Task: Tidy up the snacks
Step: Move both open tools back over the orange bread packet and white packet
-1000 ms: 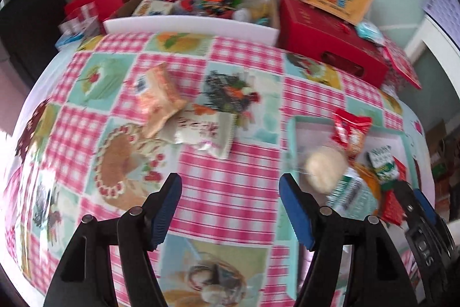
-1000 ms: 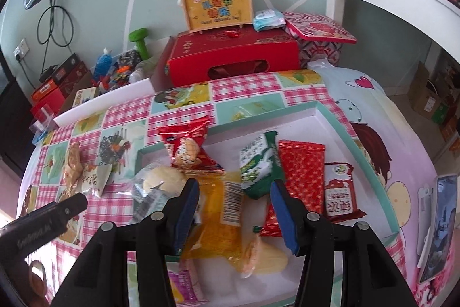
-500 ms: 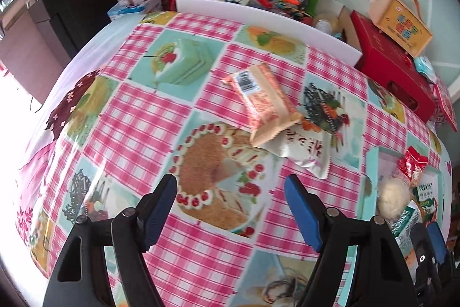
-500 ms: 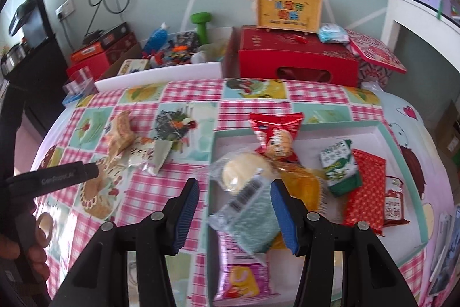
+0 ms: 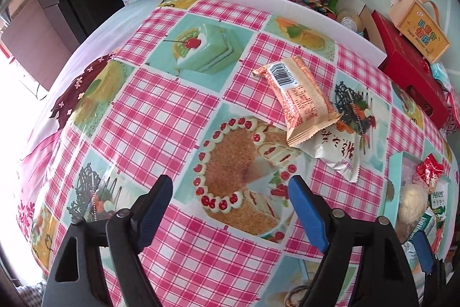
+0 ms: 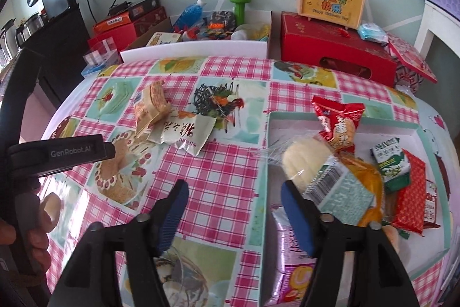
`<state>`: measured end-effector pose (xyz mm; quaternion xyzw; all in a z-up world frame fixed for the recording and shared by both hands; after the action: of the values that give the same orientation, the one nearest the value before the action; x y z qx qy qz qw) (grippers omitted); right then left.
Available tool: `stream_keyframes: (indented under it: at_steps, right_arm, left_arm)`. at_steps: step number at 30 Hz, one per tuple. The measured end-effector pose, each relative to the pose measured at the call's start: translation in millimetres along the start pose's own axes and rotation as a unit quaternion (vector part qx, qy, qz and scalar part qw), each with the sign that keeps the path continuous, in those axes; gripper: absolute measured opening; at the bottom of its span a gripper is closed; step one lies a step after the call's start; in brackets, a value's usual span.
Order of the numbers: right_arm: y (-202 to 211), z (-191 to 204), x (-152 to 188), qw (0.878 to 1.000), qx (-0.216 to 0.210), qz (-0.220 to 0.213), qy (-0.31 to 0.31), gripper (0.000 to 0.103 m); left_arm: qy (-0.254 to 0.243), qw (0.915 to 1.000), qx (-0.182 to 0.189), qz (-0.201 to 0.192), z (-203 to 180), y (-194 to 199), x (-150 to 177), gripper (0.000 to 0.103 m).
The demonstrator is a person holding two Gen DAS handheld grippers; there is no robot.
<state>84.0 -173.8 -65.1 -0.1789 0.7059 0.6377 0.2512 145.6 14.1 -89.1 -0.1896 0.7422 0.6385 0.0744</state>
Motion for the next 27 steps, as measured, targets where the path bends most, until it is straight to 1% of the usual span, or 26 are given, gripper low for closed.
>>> stream_keyframes:
  at_steps: [1,3,6,8,10,11,16,21,23,25,27]
  right_arm:
    - [-1.4,1.4,0.6,1.000,0.000,0.001,0.002,0.072]
    - [-3.7,3.3,1.1,1.000,-0.001,0.001,0.005,0.072]
    - [-7.4,5.2,1.4,1.000,-0.009,0.001,0.003,0.084]
    - [-8.0,6.4,1.2,1.000,-0.016,0.000,0.002,0.089]
    - [-7.4,8.3,0.1,1.000,-0.022,-0.004,0.001,0.100]
    - [-6.2,9.4,-0.7,1.000,-0.024,-0.008,0.002,0.102]
    - [-1.5,7.1,-5.2,0.999,-0.025,-0.021,-0.006,0.103]
    - [3.2,2.0,-9.3,0.999,-0.038,-0.029,-0.025,0.103]
    - [7.0,2.7,-11.7,0.998,-0.052,-0.034,-0.032,0.103]
    - [12.7,5.2,-15.2,0.996,-0.063,-0.045,-0.036,0.103]
    - [16.7,8.4,-19.7,0.996,-0.061,-0.057,-0.029,0.103]
  left_arm:
    - [0.000,1.0000,-0.004,0.002,1.4,-1.8,-0.2,0.094]
    - [0.002,1.0000,-0.007,0.004,3.2,-5.3,-0.3,0.094]
    - [0.007,0.9999,-0.008,0.008,5.5,-8.6,0.6,0.094]
    - [0.010,0.9999,-0.010,0.007,7.1,-9.7,0.1,0.094]
    - [0.012,0.9998,-0.014,0.006,8.6,-10.6,-0.3,0.094]
    - [0.014,0.9998,-0.015,0.006,9.7,-11.3,-0.8,0.095]
    - [0.015,0.9997,-0.015,0.007,12.2,-12.1,-1.8,0.095]
    - [0.004,0.9999,-0.014,0.001,10.0,-9.9,-5.8,0.095]
    - [-0.001,0.9999,-0.012,-0.001,8.4,-8.1,-7.6,0.095]
    - [-0.007,0.9999,-0.007,-0.006,6.8,-5.2,-11.1,0.095]
    - [-0.011,0.9999,-0.003,-0.012,6.4,-1.5,-15.4,0.095]
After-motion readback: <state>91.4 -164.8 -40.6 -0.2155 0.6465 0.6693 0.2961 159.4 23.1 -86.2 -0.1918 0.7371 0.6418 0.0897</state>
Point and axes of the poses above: each gripper's, at about its wrist camera, not at the fingertips, and y roughly against the way its jaws point, z to its left, x to its underside, the point moved 7 cm from there along -y, roughly the way its jaws point, and after that the axes turned 8 degrees about x, right-handed, at the moved point
